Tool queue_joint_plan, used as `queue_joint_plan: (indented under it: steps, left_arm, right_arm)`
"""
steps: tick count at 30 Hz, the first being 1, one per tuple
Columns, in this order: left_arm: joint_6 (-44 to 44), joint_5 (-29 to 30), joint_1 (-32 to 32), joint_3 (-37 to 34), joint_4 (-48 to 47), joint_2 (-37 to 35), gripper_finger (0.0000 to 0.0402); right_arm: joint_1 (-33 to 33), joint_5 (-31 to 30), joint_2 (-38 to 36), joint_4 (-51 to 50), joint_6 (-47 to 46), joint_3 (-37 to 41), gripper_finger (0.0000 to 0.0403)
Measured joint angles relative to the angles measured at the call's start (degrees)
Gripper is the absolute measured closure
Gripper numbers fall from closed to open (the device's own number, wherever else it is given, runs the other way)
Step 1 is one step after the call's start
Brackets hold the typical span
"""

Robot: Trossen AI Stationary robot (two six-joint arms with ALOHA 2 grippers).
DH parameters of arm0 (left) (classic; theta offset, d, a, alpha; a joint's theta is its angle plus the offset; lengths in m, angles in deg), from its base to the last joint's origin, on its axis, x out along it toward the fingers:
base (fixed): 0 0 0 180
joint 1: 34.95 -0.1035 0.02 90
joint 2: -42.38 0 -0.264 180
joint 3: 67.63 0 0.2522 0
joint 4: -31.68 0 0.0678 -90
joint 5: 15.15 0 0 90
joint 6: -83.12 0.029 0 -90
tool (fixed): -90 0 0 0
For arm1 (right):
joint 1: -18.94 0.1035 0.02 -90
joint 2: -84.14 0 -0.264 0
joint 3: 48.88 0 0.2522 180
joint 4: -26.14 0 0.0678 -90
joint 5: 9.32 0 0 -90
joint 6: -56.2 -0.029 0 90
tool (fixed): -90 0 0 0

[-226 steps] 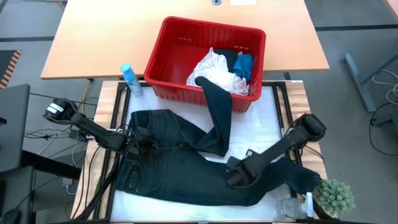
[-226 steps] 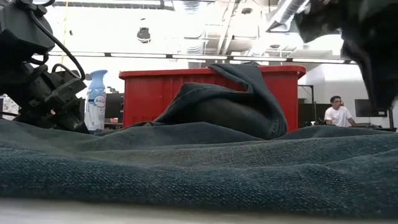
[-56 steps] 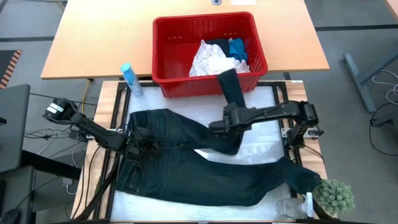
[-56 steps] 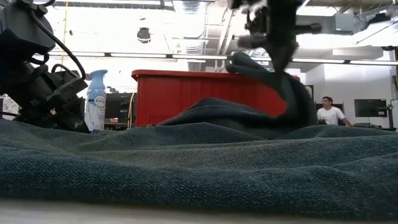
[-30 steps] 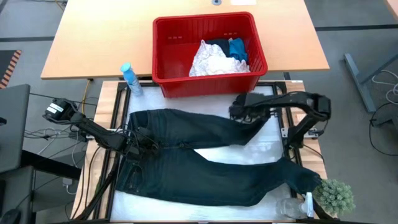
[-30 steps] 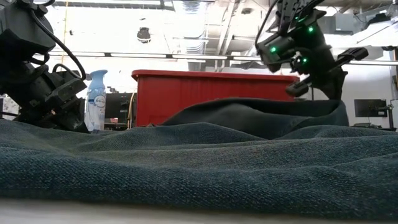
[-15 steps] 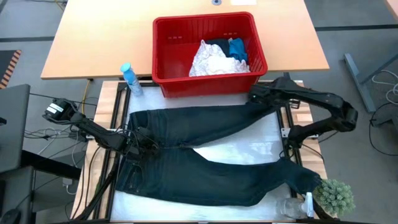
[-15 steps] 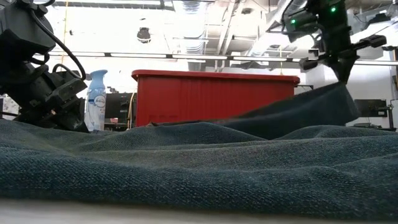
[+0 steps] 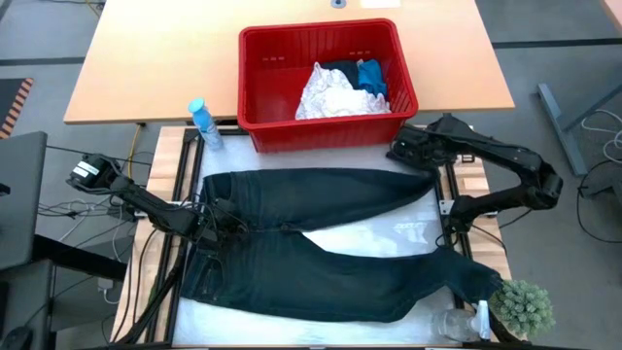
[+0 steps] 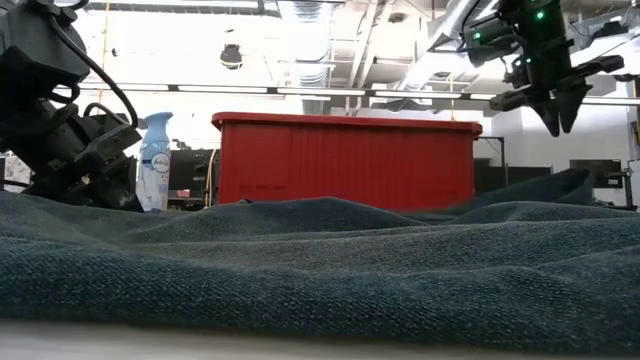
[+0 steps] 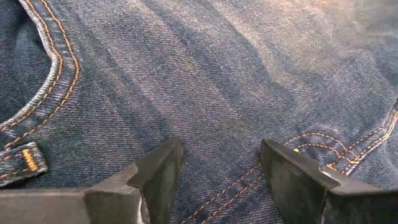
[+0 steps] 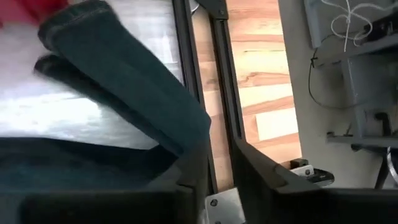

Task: Fold Laundry from Bin
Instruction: Fold the black pants from the red bin

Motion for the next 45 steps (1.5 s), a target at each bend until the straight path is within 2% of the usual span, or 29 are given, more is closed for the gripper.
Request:
queue_joint_plan:
  steps: [5, 8, 11, 13, 19, 25, 30, 37, 41, 45]
  left_arm:
    - [0.2, -0.3, 0.0, 0.0, 1.0, 0.0, 0.0182]
    - [0.2, -0.3, 0.0, 0.0, 1.1, 0.0, 0.0182]
    - [0.0, -0.3, 0.0, 0.0, 1.2, 0.0, 0.0182]
    - [-0.1, -0.3, 0.0, 0.0, 1.2, 0.0, 0.0182]
    - [-0.2, -0.3, 0.0, 0.0, 1.2, 0.0, 0.0182]
    - [-0.3, -0.3, 0.0, 0.0, 1.2, 0.0, 0.0182]
    - [-1.0, -0.3, 0.0, 0.0, 1.2, 0.0, 0.0182]
    - [-1.0, -0.3, 0.0, 0.0, 1.2, 0.0, 0.0182]
    - [-1.3, -0.3, 0.0, 0.0, 1.2, 0.0, 0.0182]
    - [-1.3, -0.3, 0.0, 0.0, 1.2, 0.0, 0.0182]
  right_arm:
    - [0.1, 2.0, 0.0, 0.6, 2.3, 0.0, 0.0220]
    - [0.2, 3.3, 0.0, 3.2, 9.2, 0.0, 0.0182]
    - [0.2, 3.5, 0.4, 8.2, 15.6, 0.0, 0.0159]
    - [-0.6, 3.4, 1.0, 10.9, 16.1, 0.0, 0.0155]
    - [-4.0, 3.5, 4.1, 19.1, 25.0, 0.0, 0.0156]
    - [-4.5, 3.5, 11.8, 21.4, 37.1, 0.0, 0.0157]
    - [-4.8, 3.3, 18.4, 22.0, 39.5, 0.0, 0.0157]
    - [-6.4, 3.2, 23.5, 23.4, 42.1, 0.0, 0.0162]
    - [-7.9, 3.3, 24.8, 23.4, 42.5, 0.0, 0.0201]
    - [-8.3, 3.6, 24.8, 23.2, 42.6, 0.0, 0.0284]
